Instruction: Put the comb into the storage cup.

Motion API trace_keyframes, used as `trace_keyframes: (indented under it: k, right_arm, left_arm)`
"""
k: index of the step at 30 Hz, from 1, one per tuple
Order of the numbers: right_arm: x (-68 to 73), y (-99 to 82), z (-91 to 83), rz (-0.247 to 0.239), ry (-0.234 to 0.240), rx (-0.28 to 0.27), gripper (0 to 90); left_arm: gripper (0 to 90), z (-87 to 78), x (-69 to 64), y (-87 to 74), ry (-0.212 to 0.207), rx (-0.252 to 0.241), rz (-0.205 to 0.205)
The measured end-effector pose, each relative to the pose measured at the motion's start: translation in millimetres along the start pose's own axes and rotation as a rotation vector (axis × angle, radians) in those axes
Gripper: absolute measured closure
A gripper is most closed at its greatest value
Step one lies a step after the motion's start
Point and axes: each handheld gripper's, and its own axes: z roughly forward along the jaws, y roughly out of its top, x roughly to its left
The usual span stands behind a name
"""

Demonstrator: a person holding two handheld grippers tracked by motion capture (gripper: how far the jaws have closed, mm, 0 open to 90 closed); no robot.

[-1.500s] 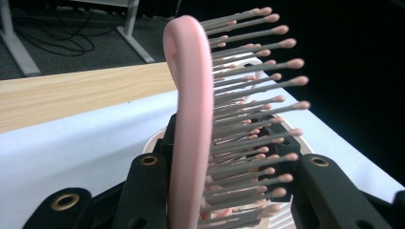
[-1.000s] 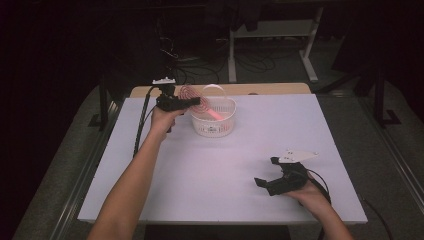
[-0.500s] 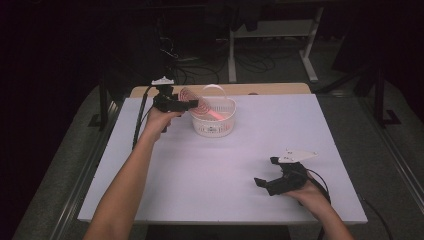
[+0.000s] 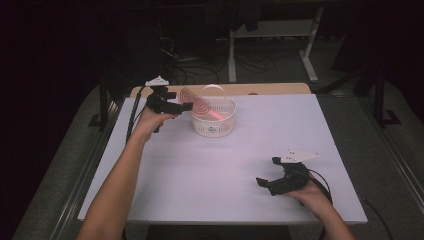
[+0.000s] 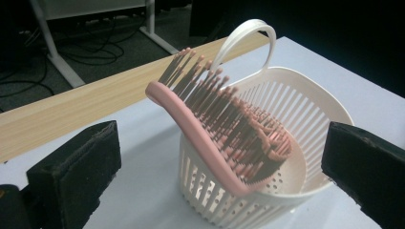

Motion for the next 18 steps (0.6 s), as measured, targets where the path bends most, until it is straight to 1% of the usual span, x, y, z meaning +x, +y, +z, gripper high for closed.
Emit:
trace_keyframes:
  k: [3, 7, 10, 18]
  right_arm:
    - [0.5, 0.0, 0.0, 0.0, 0.001, 0.0, 0.9]
    - [1.1, 1.6, 0.0, 0.0, 0.0, -0.004, 1.0]
    - [1.6, 2.2, 1.0, -0.007, 0.0, -0.001, 0.9]
    - [2.8, 4.7, 1.4, -0.007, -0.003, -0.008, 1.0]
  left_arm:
    - [0.0, -6.1, -0.8, -1.3, -0.001, 0.013, 0.007]
    - [0.0, -16.0, -2.7, -4.5, -0.001, 0.011, 0.018]
    - [0.0, -23.3, -4.7, -8.4, -0.016, 0.019, 0.029]
    - [0.0, -36.5, -10.8, -17.4, -0.026, 0.024, 0.044]
